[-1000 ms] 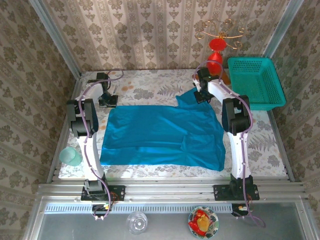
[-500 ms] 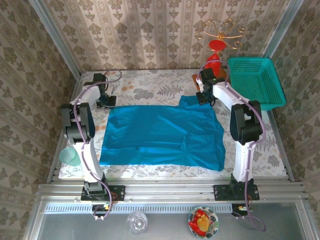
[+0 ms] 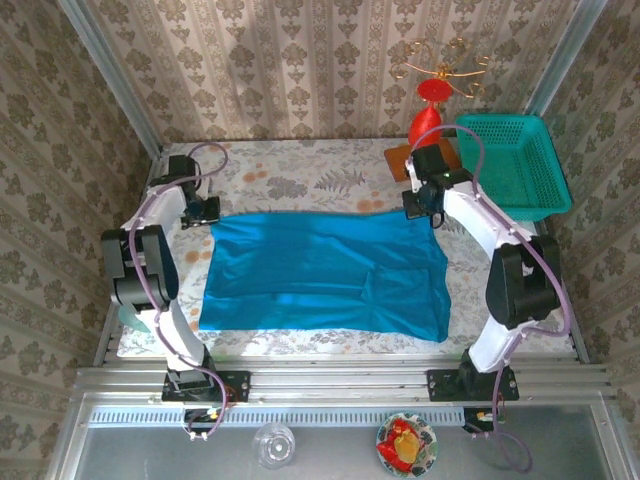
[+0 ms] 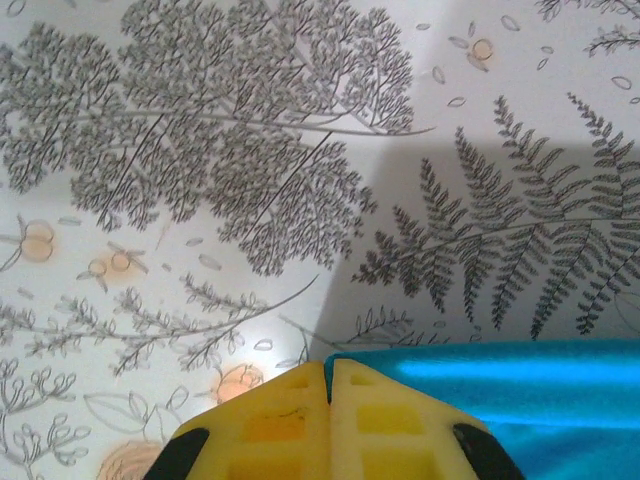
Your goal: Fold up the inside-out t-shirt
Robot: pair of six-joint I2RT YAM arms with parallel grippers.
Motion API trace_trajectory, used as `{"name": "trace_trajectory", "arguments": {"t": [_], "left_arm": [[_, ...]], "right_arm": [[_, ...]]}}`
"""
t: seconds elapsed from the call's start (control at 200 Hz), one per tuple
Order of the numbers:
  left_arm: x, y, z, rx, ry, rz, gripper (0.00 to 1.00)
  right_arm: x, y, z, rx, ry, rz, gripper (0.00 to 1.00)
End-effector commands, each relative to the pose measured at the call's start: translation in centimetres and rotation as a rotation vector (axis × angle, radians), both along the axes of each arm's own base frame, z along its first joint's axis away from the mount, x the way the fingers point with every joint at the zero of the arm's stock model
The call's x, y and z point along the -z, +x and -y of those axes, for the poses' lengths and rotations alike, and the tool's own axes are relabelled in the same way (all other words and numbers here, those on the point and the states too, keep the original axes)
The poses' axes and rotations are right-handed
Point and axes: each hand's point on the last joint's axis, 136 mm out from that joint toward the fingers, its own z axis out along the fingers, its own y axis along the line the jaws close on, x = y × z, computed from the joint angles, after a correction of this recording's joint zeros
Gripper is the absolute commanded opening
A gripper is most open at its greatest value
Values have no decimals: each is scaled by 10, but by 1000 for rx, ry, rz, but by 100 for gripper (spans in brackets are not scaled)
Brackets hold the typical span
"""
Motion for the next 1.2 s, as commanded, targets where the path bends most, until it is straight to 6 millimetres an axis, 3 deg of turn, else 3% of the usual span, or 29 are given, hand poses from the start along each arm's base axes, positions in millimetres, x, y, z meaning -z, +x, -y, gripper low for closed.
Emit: {"name": "trace_trajectory", "arguments": {"t": [0.0, 0.32, 0.595, 0.795, 1.015, 1.055, 1.155, 1.195], "left_arm": [[-18, -2, -5, -45, -22, 55, 0], [-20, -34, -14, -137, -37, 75, 0], [0, -70, -19, -284, -106, 71, 0], [16, -92, -30, -356, -134, 35, 0], [32, -110, -29, -398, -162, 10, 0], [34, -115, -31, -413, -160, 8, 6], [31, -119, -31, -433, -174, 38, 15], [28, -120, -31, -432, -177, 56, 18]], "right_arm": [[-5, -23, 9, 67, 5, -25, 0], [4, -85, 18, 153, 47, -74, 0], [24, -135, 19, 249, 109, -133, 0], [36, -159, 16, 289, 136, -145, 0], [54, -175, 14, 326, 157, -174, 0], [57, -179, 13, 333, 159, -182, 0], [55, -184, 14, 357, 158, -174, 28], [52, -184, 13, 359, 161, -162, 34]]}}
